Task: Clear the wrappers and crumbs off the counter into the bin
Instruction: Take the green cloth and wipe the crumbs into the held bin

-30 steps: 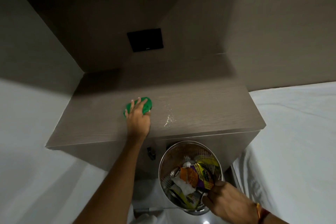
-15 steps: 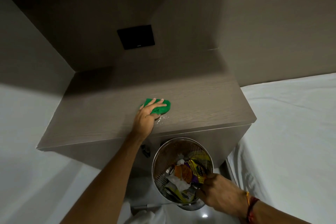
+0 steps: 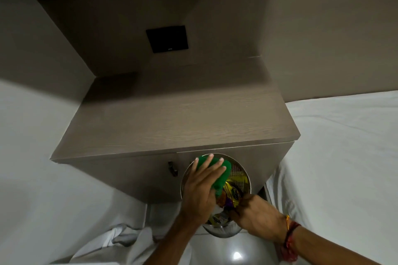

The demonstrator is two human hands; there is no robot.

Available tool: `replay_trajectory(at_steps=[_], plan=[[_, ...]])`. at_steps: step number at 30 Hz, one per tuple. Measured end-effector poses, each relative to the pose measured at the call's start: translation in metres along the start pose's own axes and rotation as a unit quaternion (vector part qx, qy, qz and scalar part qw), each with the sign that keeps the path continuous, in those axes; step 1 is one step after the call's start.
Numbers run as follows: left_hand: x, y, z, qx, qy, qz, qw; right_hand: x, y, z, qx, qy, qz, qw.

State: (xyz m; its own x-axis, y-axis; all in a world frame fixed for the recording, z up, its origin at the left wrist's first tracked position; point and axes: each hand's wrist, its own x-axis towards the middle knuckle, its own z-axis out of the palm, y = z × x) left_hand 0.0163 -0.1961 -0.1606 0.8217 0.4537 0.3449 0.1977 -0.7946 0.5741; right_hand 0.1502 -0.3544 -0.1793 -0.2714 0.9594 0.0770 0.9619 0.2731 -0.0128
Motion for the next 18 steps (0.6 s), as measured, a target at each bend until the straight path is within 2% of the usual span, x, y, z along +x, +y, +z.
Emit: replay_trajectory(at_steps=[7, 13, 15, 16, 18], plan=[[-0.005, -0.011, -0.001, 0.029, -0.047, 0.011, 0.998, -0.008, -0.007, -0.001, -0.025, -0.025, 0.017, 0.999], [-0.012, -0.005, 0.005, 0.07, -0.139, 0.051, 0.987, -0.015, -0.016, 0.001, -0.003, -0.011, 0.026, 1.0], [-0.016, -0.005, 0.008, 0.074, -0.141, 0.055, 0.986, -0.017, -0.016, 0.002, -0.015, -0.012, 0.024, 1.0], [-0.019, -0.006, 0.011, 0.055, -0.134, 0.032, 0.989, -0.018, -0.018, 0.004, -0.017, -0.013, 0.027, 0.999], [-0.028, -0.006, 0.014, -0.086, -0.072, -0.102, 0.988, -0.019, -0.021, 0.011, -0.018, -0.026, 0.027, 0.999]])
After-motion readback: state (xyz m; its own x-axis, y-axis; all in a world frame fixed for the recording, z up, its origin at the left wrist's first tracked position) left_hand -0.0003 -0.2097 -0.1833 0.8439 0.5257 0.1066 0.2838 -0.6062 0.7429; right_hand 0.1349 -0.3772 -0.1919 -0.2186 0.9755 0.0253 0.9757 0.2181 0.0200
